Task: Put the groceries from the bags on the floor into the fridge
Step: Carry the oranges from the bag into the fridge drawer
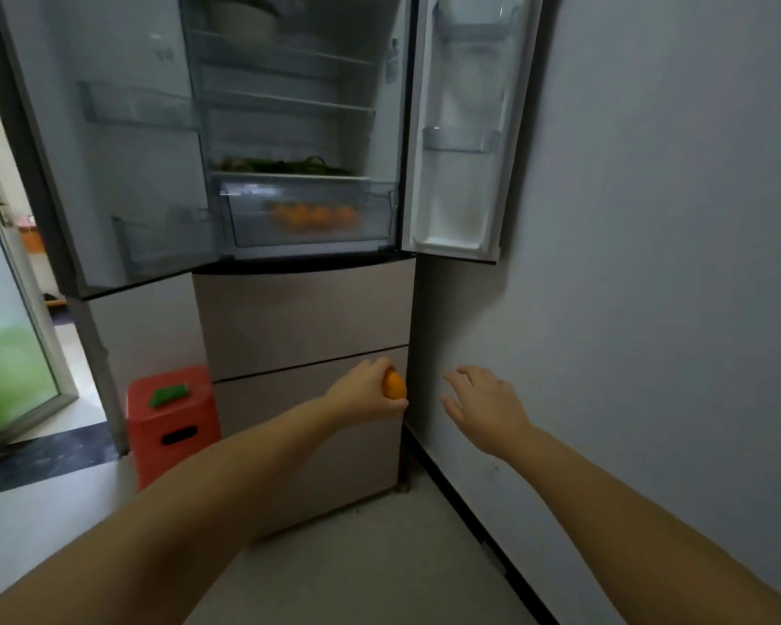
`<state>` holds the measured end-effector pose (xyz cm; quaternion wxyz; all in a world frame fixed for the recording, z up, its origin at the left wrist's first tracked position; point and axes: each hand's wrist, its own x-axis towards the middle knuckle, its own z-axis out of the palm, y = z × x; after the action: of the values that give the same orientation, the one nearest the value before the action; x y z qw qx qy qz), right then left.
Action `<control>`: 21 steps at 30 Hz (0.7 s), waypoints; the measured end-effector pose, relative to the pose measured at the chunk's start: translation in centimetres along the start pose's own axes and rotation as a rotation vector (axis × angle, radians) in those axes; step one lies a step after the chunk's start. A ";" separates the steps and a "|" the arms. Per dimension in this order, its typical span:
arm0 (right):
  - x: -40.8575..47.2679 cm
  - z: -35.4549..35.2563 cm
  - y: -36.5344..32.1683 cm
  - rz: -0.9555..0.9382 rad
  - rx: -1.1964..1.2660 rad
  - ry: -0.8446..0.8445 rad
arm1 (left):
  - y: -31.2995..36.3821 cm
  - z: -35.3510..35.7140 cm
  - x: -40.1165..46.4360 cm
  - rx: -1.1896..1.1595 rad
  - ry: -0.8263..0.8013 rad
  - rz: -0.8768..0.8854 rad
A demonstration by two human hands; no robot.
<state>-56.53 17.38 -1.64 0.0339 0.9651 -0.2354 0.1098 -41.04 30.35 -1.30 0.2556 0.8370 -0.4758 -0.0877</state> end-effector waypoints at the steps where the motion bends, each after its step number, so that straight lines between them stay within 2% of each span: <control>1: 2.4 0.2 0.6 -0.004 0.002 0.010 | -0.1 -0.6 2.0 -0.017 0.019 0.000; 5: 13.0 1.0 2.5 -0.035 0.021 0.081 | -1.7 -3.8 10.1 -0.046 0.089 0.006; 11: 30.2 0.1 3.9 -0.194 0.034 0.158 | -4.9 -11.3 22.2 -0.040 0.287 -0.036; 14: 39.2 -1.5 4.3 -0.281 0.052 0.266 | -6.5 -15.4 27.3 -0.012 0.419 -0.040; 17: 46.9 -2.9 3.3 -0.367 0.107 0.346 | -8.5 -19.4 30.6 -0.043 0.516 -0.048; 21: 56.0 -3.7 0.1 -0.485 0.155 0.459 | -12.0 -25.7 35.1 0.064 0.612 -0.092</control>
<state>-8.85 -7.33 14.71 0.0378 0.9428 0.0239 0.3303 -3.35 14.63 17.89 0.3563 0.8528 -0.3409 0.1720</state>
